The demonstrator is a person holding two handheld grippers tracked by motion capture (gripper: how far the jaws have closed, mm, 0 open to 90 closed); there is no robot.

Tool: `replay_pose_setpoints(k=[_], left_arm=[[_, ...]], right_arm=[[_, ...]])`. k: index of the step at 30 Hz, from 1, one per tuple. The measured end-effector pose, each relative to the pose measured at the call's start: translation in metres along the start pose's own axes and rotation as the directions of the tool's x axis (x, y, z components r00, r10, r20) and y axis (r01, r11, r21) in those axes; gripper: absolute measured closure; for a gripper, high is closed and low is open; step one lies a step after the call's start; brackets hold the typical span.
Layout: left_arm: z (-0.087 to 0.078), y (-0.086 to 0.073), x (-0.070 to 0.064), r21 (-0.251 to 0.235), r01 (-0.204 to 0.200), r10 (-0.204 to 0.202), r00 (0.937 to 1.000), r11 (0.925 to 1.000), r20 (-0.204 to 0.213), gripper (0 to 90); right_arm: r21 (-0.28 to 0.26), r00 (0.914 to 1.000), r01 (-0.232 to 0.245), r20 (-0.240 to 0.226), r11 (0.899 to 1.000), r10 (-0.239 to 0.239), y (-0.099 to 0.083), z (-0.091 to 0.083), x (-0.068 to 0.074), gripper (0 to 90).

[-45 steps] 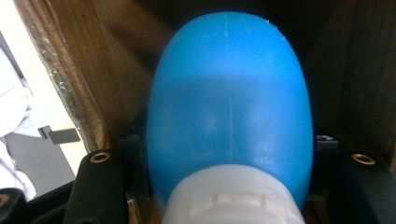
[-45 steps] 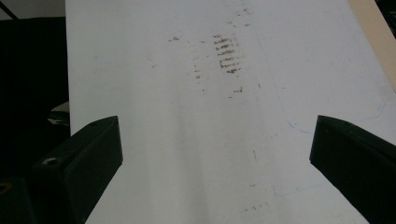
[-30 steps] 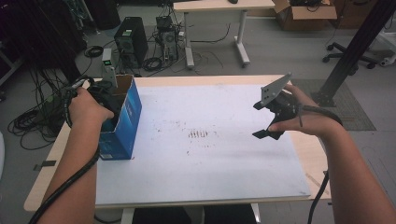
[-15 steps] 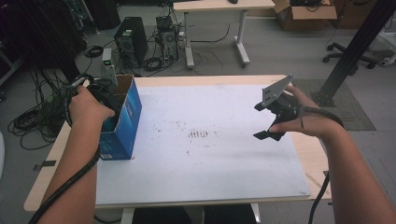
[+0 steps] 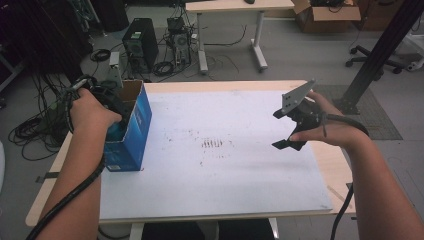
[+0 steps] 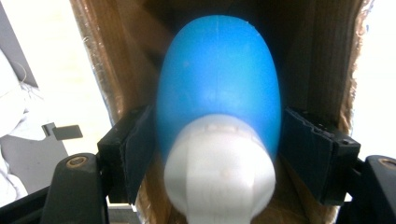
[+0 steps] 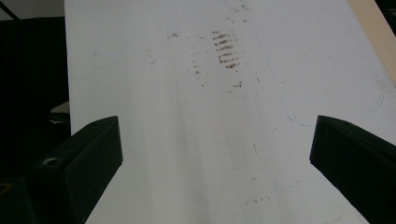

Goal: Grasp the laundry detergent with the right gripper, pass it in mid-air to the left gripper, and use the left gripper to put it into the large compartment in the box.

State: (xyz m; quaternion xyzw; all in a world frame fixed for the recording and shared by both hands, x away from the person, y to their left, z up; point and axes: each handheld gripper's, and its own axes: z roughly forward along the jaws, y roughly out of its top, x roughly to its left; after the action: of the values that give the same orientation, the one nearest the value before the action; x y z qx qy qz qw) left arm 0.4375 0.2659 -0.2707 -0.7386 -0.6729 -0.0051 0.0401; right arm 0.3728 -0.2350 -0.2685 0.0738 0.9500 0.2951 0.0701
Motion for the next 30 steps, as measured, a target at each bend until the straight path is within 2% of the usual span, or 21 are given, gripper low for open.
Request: replay_pose_setpoints(k=[9,13,21,25,30], left_arm=[[-0.014,-0.004,-0.003,-0.034,-0.003,0.003,1.0000,0.9994,-0.003,23.8],[-0.025,-0.006,-0.003,-0.050,0.000,0.000,1.0000,0.9988,0.003,16.9],[-0.040,-0.012,-0.007,-0.087,-0.031,0.030,0.9994,0.9957,-0.017,15.8],[-0.045,-0.014,-0.012,-0.108,-0.044,0.040,0.9985,0.9931,-0.038,11.4],[-0.049,-0.015,-0.018,-0.110,-0.075,0.069,0.9958,0.9911,-0.061,6.3]], right_arm=[[-0.006,1.0000,0.000,0.001,1.000,0.000,-0.001,-0.001,0.000,2.3],[-0.007,1.0000,-0.004,0.002,1.000,0.004,-0.002,-0.002,0.001,2.4],[-0.007,1.0000,0.002,0.000,1.000,-0.002,-0.002,-0.002,0.001,2.4],[-0.009,1.0000,-0.001,0.000,1.000,0.001,-0.002,-0.001,0.002,2.4],[-0.011,1.0000,0.005,0.000,1.000,-0.005,-0.002,-0.002,0.003,2.4]])
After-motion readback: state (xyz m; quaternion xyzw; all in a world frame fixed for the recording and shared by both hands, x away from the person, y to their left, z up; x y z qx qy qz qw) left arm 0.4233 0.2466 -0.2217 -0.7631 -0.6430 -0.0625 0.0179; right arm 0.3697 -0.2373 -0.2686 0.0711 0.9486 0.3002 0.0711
